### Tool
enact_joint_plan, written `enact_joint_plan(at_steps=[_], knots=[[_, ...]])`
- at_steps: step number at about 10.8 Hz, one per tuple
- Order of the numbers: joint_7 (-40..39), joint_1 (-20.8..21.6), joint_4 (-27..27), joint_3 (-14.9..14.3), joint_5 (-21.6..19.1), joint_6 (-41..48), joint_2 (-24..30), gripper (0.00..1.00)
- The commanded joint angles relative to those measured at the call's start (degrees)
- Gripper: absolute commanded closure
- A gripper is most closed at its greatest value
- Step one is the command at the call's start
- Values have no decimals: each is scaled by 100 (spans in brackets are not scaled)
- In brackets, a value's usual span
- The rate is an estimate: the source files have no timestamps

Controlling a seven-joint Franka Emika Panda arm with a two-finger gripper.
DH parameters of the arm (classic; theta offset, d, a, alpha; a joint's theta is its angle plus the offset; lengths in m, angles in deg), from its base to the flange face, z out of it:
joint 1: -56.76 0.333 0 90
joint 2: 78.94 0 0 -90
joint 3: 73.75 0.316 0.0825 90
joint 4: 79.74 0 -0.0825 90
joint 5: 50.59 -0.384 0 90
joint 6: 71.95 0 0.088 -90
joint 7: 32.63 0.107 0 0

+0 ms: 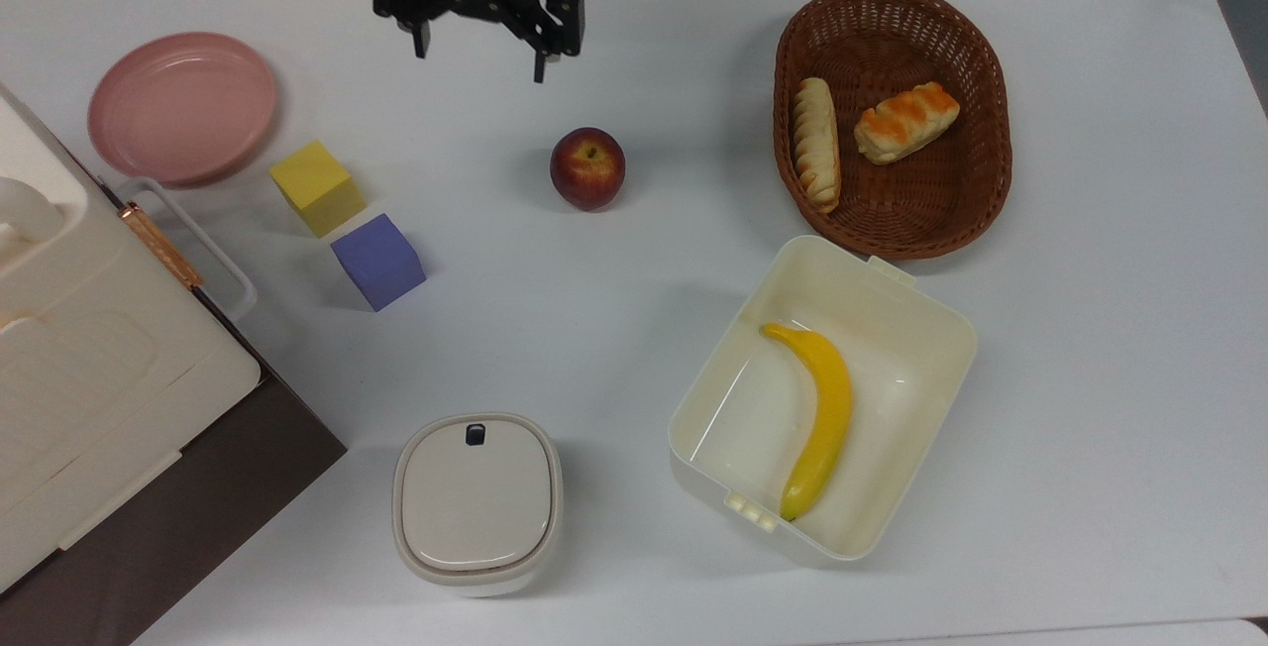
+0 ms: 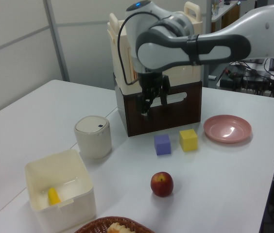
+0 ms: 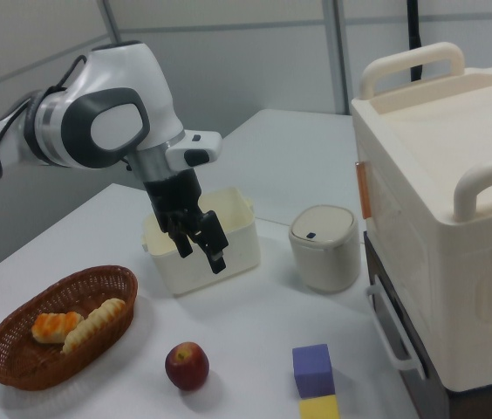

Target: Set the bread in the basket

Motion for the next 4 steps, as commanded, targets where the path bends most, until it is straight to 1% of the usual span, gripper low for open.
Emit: enact_joint_plan(at_steps=[1, 3, 4], knots=[[-166, -158, -95, 34, -46, 118, 282, 0], [-166, -175, -95, 34, -54, 100, 317, 0], [-166, -193, -87, 34, -150, 100, 317, 0]])
